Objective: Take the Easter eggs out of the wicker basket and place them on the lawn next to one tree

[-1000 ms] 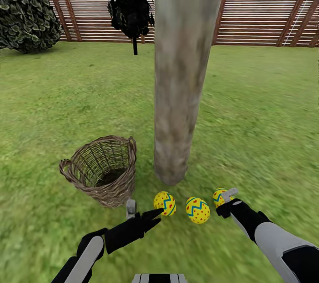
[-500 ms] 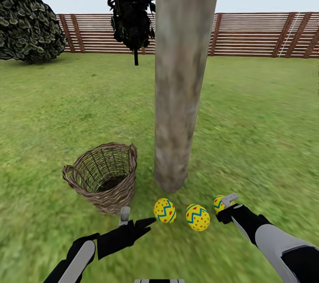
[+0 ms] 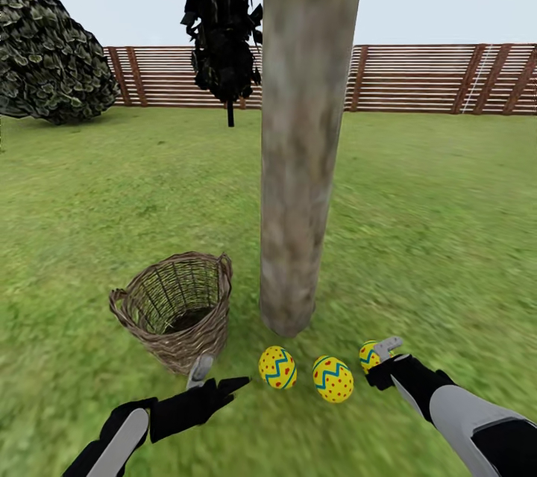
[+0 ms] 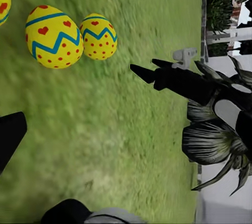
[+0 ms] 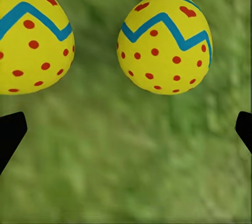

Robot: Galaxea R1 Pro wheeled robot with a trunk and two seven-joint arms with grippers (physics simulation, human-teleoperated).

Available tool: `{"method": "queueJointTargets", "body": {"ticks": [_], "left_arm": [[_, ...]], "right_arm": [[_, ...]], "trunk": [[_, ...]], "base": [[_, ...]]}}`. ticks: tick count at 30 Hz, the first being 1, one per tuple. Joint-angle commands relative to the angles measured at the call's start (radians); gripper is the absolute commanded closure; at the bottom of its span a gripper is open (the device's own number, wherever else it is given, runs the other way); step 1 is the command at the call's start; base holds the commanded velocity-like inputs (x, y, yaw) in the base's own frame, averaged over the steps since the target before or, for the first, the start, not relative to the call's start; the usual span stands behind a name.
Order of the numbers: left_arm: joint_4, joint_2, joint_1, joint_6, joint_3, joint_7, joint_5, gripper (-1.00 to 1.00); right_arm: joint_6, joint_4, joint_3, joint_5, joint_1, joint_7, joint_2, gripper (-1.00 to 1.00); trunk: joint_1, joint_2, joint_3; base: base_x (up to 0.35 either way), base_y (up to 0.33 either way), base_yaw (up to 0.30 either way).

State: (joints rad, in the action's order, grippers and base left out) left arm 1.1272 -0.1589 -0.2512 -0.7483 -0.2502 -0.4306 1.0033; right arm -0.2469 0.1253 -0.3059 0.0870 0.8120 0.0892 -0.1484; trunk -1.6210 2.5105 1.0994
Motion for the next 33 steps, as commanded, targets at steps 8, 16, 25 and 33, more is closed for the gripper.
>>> {"method": "queueJointTargets", "body": {"ticks": [8,16,25,33], "left_arm": [[-0.073,-0.008,-0.001,0.001,0.007,-0.004,0.003,-1.0],[-0.078,-0.033,-0.001,0.002,0.009,-0.002,0.004,-1.0],[-0.136,-0.045,-0.001,0.003,0.057,-0.004,0.004,-1.0],[-0.166,-0.046,-0.001,0.03,0.059,-0.004,0.003,-1.0]], "right_arm": [[-0.005,-0.01,-0.001,0.01,-0.009,0.004,0.001,-1.0],[-0.005,-0.019,-0.001,0.011,-0.014,0.006,0.001,-1.0],[-0.005,-0.019,-0.001,0.011,-0.014,0.006,0.001,-1.0],[-0.005,-0.021,-0.001,0.011,-0.016,0.006,0.001,-1.0]], "trunk": [[0.004,-0.002,-0.03],[0.007,-0.003,-0.061],[0.011,-0.006,-0.096],[0.015,-0.007,-0.127]], "base": [[-0.002,0.0,0.0],[-0.265,0.0,0.0],[-0.288,0.0,0.0],[-0.022,0.0,0.0]]}}
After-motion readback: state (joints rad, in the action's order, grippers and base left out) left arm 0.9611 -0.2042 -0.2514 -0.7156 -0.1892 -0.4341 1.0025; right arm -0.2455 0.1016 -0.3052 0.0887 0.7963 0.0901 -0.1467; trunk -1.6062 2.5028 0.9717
